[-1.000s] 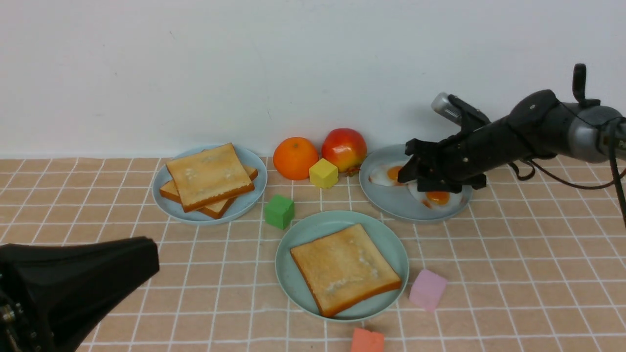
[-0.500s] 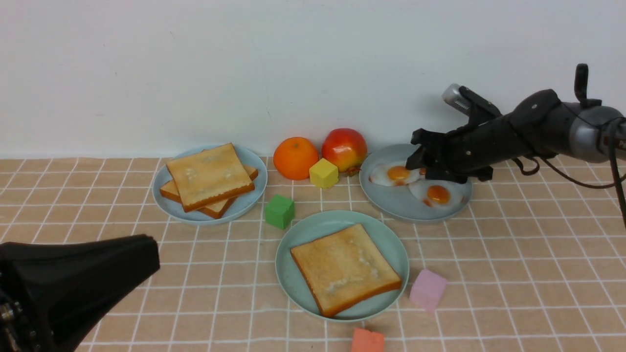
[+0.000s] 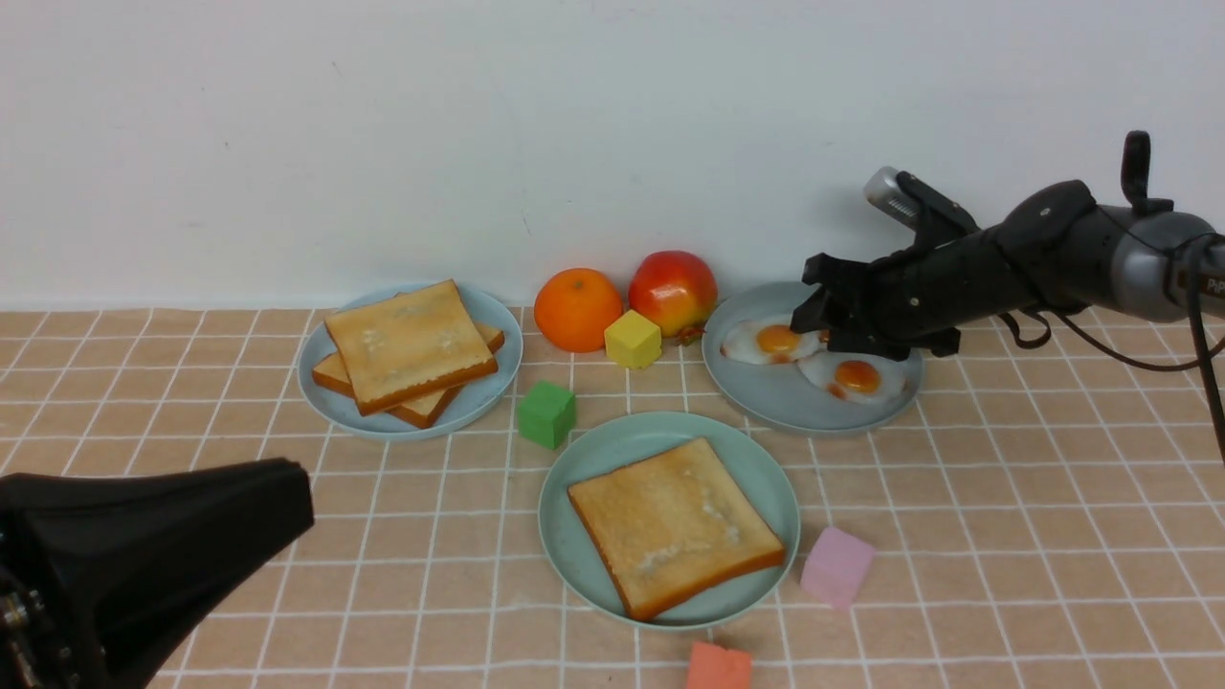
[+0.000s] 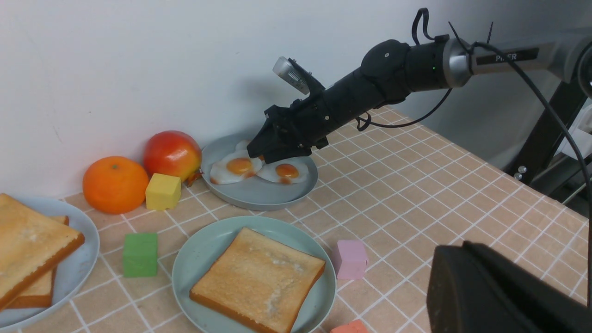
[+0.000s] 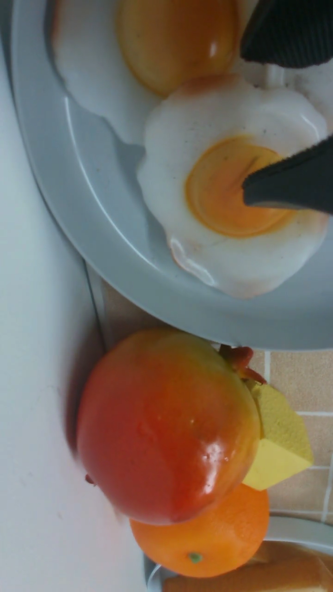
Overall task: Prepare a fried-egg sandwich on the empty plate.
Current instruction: Use the right arm to grab a fried egg
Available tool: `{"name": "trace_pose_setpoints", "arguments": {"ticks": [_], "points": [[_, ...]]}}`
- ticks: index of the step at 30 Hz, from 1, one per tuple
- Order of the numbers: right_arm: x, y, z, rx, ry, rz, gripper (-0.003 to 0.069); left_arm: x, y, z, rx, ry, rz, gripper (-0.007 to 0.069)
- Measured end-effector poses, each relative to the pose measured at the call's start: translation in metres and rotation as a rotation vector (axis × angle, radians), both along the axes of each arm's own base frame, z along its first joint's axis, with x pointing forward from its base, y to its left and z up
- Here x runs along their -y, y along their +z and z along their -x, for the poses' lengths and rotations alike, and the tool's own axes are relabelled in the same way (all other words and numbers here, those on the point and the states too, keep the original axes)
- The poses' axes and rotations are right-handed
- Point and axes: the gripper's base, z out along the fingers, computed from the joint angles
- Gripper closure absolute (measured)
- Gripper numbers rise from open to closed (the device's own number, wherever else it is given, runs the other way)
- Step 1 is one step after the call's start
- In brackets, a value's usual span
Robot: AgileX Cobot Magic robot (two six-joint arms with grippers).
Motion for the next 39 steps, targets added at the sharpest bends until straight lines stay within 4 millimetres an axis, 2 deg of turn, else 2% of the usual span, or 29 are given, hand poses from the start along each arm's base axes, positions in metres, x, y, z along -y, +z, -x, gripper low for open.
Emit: {"name": "trace_pose_setpoints", "arguments": {"ticks": [33,39], "points": [[-0.0043,-0.0022,-0.0018,0.009,0.027,-0.028,0.0293,0.0001,-0.0002,0.0,0.0,0.0,0.0,0.0637],[-0.0091,-0.0072,-0.0035,0.014,0.026,-0.017,0.0328,0.0001,-0.0001,0.0,0.001,-0.001,0.001,0.0634]]}}
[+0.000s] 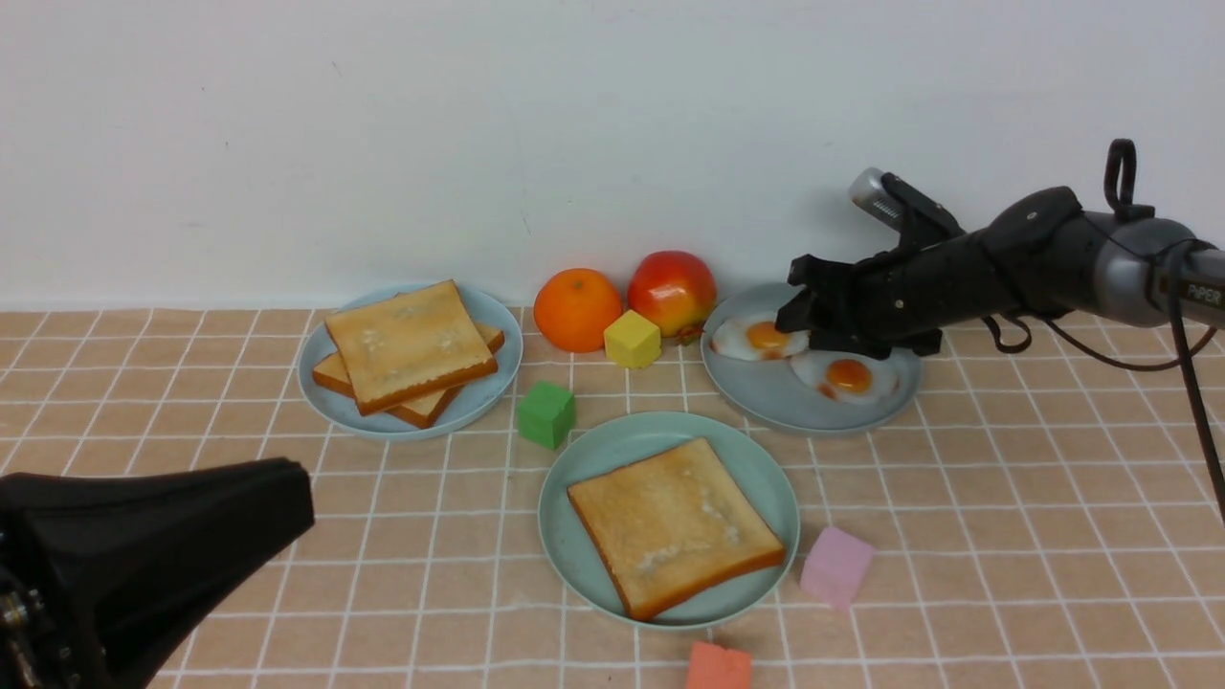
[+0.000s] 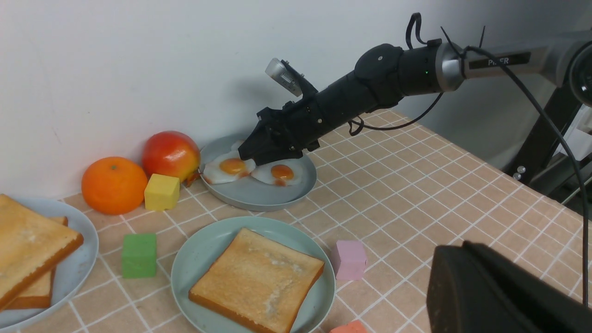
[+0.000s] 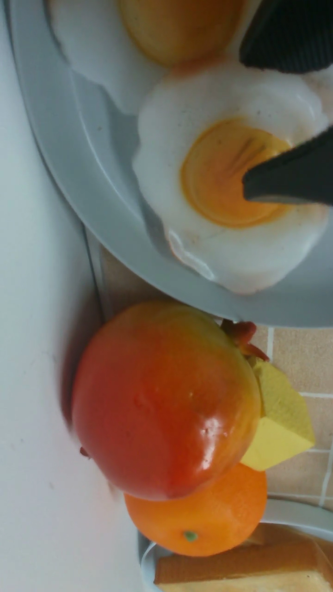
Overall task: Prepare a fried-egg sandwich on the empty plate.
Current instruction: Use the right arm to grab a fried egg
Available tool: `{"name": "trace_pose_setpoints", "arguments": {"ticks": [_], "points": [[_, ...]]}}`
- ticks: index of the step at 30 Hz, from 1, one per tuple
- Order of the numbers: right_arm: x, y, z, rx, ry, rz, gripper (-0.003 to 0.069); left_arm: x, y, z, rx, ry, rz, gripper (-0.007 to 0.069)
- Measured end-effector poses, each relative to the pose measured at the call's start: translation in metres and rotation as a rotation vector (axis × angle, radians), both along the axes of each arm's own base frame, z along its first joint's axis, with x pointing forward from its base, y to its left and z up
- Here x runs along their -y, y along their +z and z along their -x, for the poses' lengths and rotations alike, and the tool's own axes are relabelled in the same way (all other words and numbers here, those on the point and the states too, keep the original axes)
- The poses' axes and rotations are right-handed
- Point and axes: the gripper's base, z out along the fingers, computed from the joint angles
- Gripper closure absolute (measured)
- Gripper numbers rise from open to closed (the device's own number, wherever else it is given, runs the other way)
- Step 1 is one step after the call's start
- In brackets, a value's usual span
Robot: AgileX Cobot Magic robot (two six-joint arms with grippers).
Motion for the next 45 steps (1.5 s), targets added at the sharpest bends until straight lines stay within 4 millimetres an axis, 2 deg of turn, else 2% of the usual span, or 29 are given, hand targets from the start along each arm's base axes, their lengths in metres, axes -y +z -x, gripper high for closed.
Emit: {"name": "trace_pose_setpoints", "arguments": {"ticks": [6,10,14,16,20,21,22,24,25,26,27,31,36,40,45], "points": [[0.002,-0.003,0.001,0.009,0.032,0.069,0.0461,0.0,0.0,0.0,0.0,0.0,0.0,0.0634],[0.001,-0.003,0.0,0.018,0.049,0.099,0.0491,0.0,0.0,0.0,0.0,0.0,0.0,0.0631],[0.002,0.002,0.001,0.034,0.066,0.121,0.0479,0.0,0.0,0.0,0.0,0.0,0.0,0.0629],[0.001,0.01,0.004,0.052,0.106,0.151,0.0442,0.0,0.0,0.0,0.0,0.0,0.0,0.0627],[-0.001,0.039,0.011,0.154,0.227,0.253,0.0361,0.0,0.0,0.0,0.0,0.0,0.0,0.0625],[-0.002,0.041,0.012,0.163,0.235,0.259,0.0361,0.0,0.0,0.0,0.0,0.0,0.0,0.0625],[-0.008,0.057,0.017,0.248,0.345,0.369,0.0336,0.0,0.0,0.0,0.0,0.0,0.0,0.0624],[-0.021,0.067,0.023,0.351,0.539,0.548,0.0314,0.0,0.0,0.0,-0.001,0.0,-0.001,0.0622],[-0.023,0.067,0.024,0.358,0.562,0.567,0.0312,0.0,0.0,0.0,-0.001,0.0,-0.001,0.0622],[-0.038,0.064,0.031,0.42,0.761,0.73,0.0288,0.0,0.0,0.0,-0.001,0.0,-0.001,0.0621],[-0.045,0.06,0.034,0.435,0.852,0.795,0.0277,0.0,0.0,0.0,-0.001,0.0,-0.001,0.062],[-0.068,0.039,0.039,0.458,1.052,0.986,0.0204,0.0,-0.001,0.0,-0.008,0.003,-0.008,0.062],[-0.066,0.028,0.029,0.487,1.028,1.123,0.0132,-0.001,-0.004,-0.001,-0.023,0.014,-0.041,0.0618],[-0.064,0.025,0.024,0.512,1.012,1.165,0.0119,-0.002,-0.006,-0.001,-0.029,0.023,-0.068,0.0618],[-0.067,0.012,0.022,0.508,1.028,1.177,0.0118,-0.003,-0.006,-0.001,-0.02,0.028,-0.083,0.0616]]}}
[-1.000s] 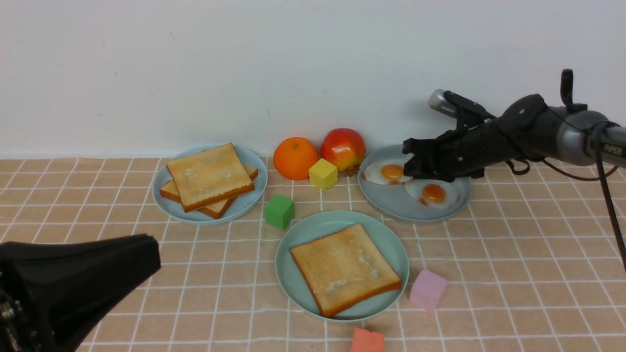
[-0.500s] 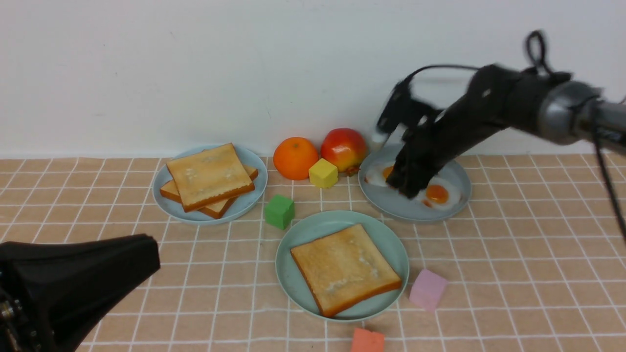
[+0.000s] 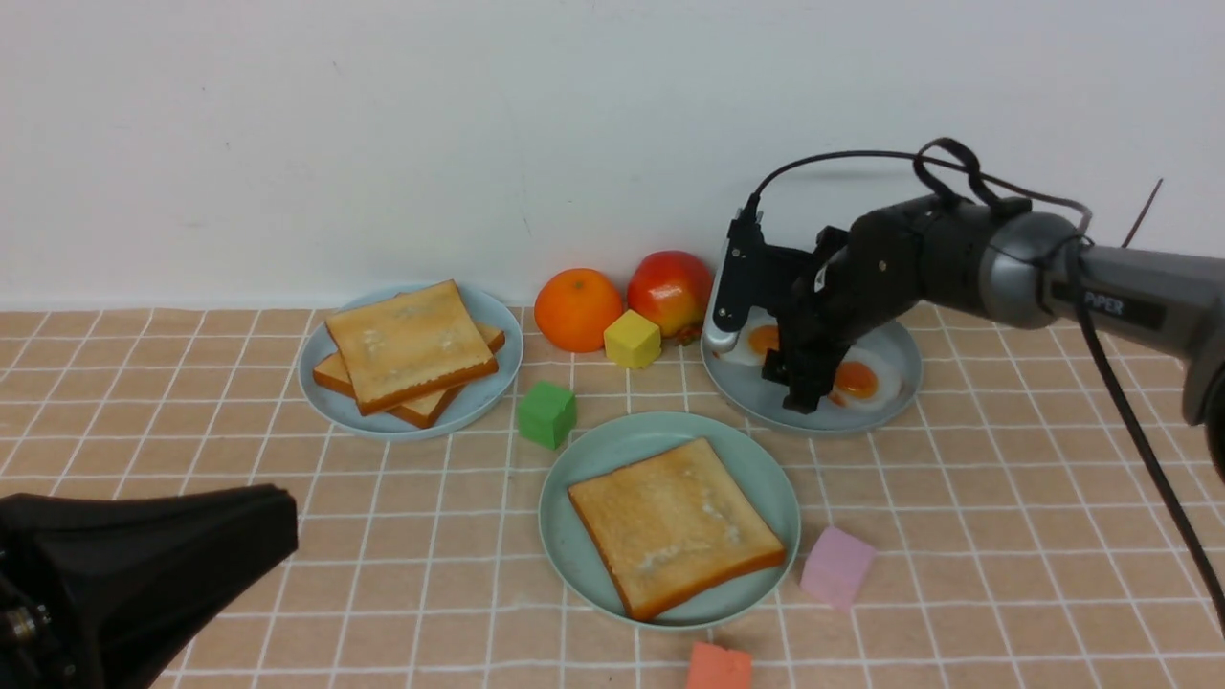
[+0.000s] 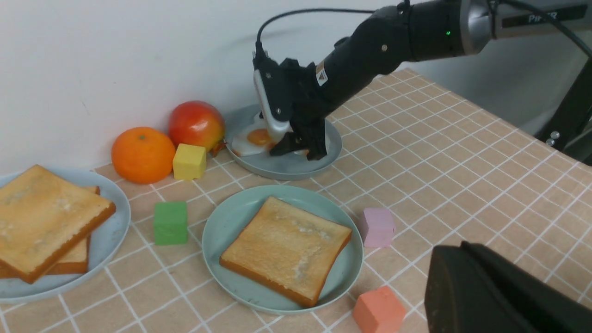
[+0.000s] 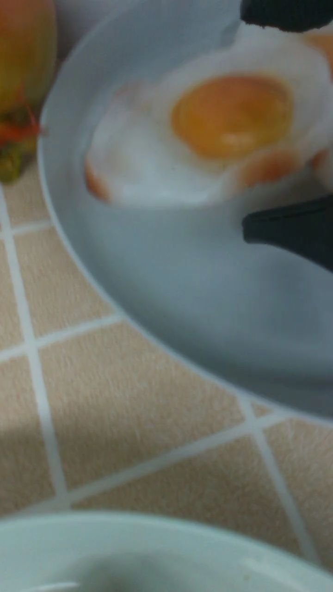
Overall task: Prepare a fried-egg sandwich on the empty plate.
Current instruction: Use the right arm to grab a fried egg
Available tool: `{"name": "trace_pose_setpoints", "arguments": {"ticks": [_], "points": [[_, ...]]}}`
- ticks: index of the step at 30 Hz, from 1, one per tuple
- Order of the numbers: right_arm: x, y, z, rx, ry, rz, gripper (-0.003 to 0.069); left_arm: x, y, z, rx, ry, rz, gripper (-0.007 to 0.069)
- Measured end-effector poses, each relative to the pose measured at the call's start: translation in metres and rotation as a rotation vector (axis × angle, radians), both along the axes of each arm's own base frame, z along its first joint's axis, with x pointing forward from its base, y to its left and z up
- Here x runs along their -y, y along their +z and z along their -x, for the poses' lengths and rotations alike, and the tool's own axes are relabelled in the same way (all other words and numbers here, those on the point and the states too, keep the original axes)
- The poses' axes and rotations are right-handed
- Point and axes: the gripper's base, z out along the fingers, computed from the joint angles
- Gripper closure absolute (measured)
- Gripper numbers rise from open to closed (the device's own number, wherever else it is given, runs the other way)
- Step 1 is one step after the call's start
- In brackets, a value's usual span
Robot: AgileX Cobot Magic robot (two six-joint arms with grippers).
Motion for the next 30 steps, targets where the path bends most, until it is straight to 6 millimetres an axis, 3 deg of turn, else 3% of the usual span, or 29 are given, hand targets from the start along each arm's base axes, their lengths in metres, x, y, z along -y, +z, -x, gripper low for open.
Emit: {"name": "trace_pose_setpoints", "arguments": {"ticks": [11,16,30], "points": [[0.0,-0.009,-0.007,0.068,0.042,0.06,0.0118,0.0,0.0,0.0,0.006,0.001,-0.005,0.0614],[-0.001,-0.013,-0.01,0.089,0.048,0.06,0.0158,0.0,0.0,0.0,0.007,0.001,-0.006,0.0609],[-0.002,-0.016,-0.009,0.071,0.061,0.08,0.0536,0.0,0.0,0.0,0.006,0.001,-0.007,0.0603]]}}
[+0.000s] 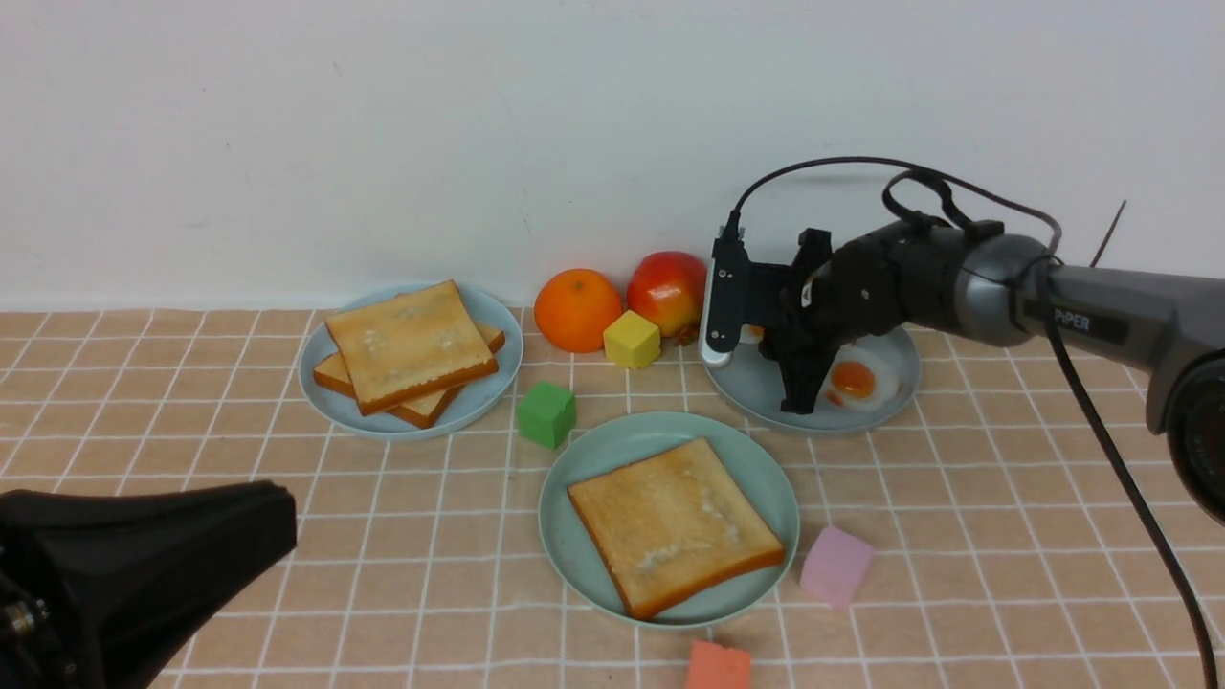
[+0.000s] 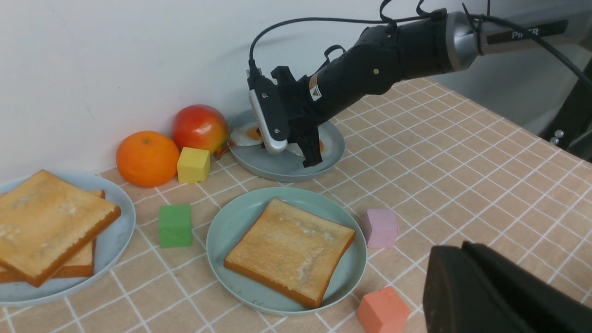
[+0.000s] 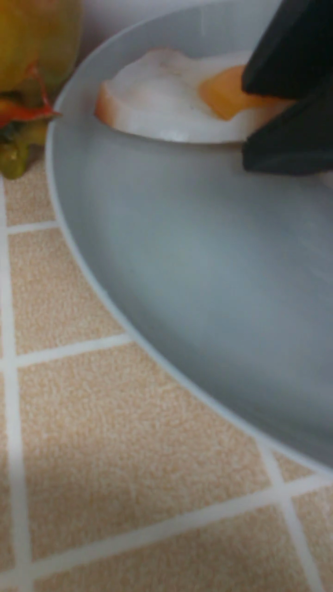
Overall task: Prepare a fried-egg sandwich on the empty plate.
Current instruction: Use the right arm to grab a fried egg, then use the right arm to place the fried egg on the slice of bread in the middle
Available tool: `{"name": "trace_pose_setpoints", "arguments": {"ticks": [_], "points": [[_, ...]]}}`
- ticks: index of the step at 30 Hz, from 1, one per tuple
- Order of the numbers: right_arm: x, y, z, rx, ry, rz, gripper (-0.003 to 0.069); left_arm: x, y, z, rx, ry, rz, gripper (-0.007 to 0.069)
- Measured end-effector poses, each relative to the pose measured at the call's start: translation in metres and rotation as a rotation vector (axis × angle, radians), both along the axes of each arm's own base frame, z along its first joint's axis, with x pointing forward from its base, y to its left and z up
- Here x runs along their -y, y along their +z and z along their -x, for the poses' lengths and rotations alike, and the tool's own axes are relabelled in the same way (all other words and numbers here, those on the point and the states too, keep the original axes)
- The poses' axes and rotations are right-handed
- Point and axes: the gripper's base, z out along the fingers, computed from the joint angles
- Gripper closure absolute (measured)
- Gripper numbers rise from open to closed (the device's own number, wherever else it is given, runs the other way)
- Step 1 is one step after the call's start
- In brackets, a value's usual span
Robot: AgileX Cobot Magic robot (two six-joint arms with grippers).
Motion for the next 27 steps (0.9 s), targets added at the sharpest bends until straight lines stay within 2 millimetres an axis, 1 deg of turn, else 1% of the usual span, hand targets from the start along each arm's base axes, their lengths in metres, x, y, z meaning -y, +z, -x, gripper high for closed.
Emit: {"name": "trace_pose_setpoints", "arguments": {"ticks": [1,5,8,9,12,14,16,18,22,26,27], "points": [[-0.001,0.003,0.001,-0.003,-0.004,-0.003,0.0567,0.0,0.0,0.0,0.0,0.0,0.0,0.0603],[-0.001,0.01,0.006,-0.037,-0.028,-0.006,0.057,0.0,0.0,0.0,0.0,0.0,0.0,0.0603],[0.001,0.023,0.012,-0.074,-0.06,-0.015,0.057,0.0,0.0,0.0,0.0,0.0,0.0,0.0603],[0.002,0.024,0.013,-0.078,-0.063,-0.015,0.057,0.0,0.0,0.0,0.0,0.0,0.0,0.0603],[0.004,0.051,0.021,-0.083,-0.092,-0.037,0.057,0.0,0.0,0.0,0.001,0.0,-0.001,0.0603],[0.005,0.06,0.023,-0.08,-0.097,-0.043,0.057,0.0,0.0,0.0,0.004,0.001,-0.003,0.0603],[0.006,0.074,0.029,-0.093,-0.11,-0.062,0.057,0.0,0.0,0.0,0.011,0.002,-0.009,0.0603],[0.007,0.08,0.033,-0.104,-0.115,-0.072,0.057,0.0,0.0,0.0,0.012,0.002,-0.011,0.0603],[0.008,0.104,0.049,-0.173,-0.143,-0.121,0.057,0.0,0.0,0.0,0.015,0.003,-0.013,0.0606],[0.008,0.137,0.066,-0.177,-0.175,-0.169,0.057,-0.001,0.0,-0.001,0.015,0.005,-0.019,0.0607],[0.008,0.141,0.068,-0.174,-0.178,-0.174,0.057,-0.001,0.0,-0.001,0.013,0.005,-0.02,0.0607]]}}
